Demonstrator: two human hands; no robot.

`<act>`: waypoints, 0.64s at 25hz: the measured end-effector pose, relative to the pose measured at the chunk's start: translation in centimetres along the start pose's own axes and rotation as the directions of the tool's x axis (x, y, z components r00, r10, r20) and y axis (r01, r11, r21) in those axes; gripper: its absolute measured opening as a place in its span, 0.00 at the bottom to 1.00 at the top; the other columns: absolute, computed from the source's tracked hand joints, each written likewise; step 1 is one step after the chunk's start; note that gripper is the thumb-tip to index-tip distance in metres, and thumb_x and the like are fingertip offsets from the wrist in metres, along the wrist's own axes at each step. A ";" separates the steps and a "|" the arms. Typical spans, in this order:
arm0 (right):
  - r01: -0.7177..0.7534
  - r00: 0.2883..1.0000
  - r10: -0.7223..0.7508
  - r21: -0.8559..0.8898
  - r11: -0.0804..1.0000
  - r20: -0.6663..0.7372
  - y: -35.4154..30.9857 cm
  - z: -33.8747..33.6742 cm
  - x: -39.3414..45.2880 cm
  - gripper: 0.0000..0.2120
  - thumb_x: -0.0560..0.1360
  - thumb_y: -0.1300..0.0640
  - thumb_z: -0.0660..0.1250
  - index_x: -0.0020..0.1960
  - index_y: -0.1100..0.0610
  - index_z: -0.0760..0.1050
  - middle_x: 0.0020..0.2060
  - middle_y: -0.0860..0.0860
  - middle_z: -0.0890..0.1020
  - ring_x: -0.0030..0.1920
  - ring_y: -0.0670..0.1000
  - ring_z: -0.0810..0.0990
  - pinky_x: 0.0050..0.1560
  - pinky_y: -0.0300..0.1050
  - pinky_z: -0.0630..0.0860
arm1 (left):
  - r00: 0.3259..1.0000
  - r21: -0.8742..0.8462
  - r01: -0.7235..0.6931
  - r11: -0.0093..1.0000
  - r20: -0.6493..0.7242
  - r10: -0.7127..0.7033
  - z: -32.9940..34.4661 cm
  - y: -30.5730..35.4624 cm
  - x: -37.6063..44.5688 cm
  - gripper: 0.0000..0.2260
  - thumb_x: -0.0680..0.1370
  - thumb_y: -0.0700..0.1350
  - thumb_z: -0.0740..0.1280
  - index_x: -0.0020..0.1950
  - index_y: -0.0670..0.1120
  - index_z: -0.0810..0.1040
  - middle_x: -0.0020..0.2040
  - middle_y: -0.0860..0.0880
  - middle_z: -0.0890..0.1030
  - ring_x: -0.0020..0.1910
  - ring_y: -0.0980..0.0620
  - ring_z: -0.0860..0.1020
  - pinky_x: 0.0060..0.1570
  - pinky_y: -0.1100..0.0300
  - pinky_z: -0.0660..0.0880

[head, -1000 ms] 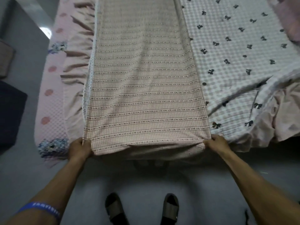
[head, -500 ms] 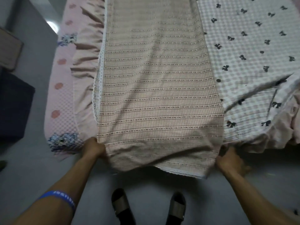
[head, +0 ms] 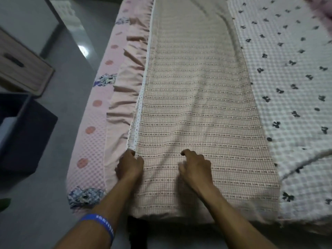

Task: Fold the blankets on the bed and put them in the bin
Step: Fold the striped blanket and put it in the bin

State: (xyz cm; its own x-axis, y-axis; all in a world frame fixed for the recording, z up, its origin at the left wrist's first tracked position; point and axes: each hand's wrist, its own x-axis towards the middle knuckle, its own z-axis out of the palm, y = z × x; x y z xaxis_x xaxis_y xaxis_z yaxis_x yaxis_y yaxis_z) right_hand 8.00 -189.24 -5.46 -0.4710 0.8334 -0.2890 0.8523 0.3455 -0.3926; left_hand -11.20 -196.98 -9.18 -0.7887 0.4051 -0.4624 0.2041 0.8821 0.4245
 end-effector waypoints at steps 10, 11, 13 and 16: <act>-0.101 0.946 0.211 -0.395 0.913 0.247 -6.0 6.5 4.8 0.36 0.72 0.48 0.67 0.77 0.51 0.60 0.76 0.60 0.62 0.68 0.70 0.68 0.62 0.73 0.64 | 0.992 0.113 0.126 0.986 -0.014 -0.125 -2.2 1.3 10.7 0.13 0.77 0.51 0.62 0.48 0.46 0.83 0.48 0.44 0.83 0.48 0.41 0.81 0.51 0.53 0.76; -0.090 0.938 0.201 -0.362 0.928 0.281 -6.5 6.1 4.1 0.34 0.73 0.48 0.64 0.77 0.50 0.59 0.76 0.60 0.63 0.68 0.69 0.69 0.63 0.72 0.62 | 0.994 0.157 0.104 0.982 0.010 -0.107 -2.6 1.2 10.5 0.13 0.77 0.50 0.61 0.48 0.46 0.82 0.48 0.44 0.83 0.49 0.41 0.80 0.53 0.51 0.76; -0.089 0.934 0.198 -0.345 0.935 0.297 -7.6 4.7 4.1 0.29 0.65 0.47 0.65 0.66 0.50 0.71 0.63 0.59 0.79 0.51 0.66 0.81 0.51 0.74 0.73 | 0.995 0.161 -0.078 0.984 0.067 0.068 -3.9 2.4 9.5 0.10 0.78 0.49 0.59 0.46 0.47 0.77 0.46 0.47 0.81 0.49 0.43 0.80 0.53 0.50 0.76; -0.144 0.952 0.200 -0.239 0.960 0.230 -9.8 1.6 5.7 0.37 0.58 0.45 0.74 0.65 0.52 0.73 0.57 0.58 0.83 0.45 0.63 0.84 0.40 0.68 0.78 | 0.958 0.063 -0.281 0.958 0.085 0.275 -8.3 5.4 6.7 0.12 0.79 0.50 0.60 0.61 0.53 0.75 0.58 0.51 0.80 0.58 0.47 0.77 0.59 0.50 0.73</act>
State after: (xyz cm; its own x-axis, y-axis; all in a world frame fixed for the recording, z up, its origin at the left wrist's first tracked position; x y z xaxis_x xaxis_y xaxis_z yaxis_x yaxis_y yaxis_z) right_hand -3.39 -188.58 -4.65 -0.3306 0.7635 -0.5548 0.9406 0.3150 -0.1271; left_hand -20.24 -191.48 -3.50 -0.6498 0.6511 -0.3923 0.4534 0.7462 0.4875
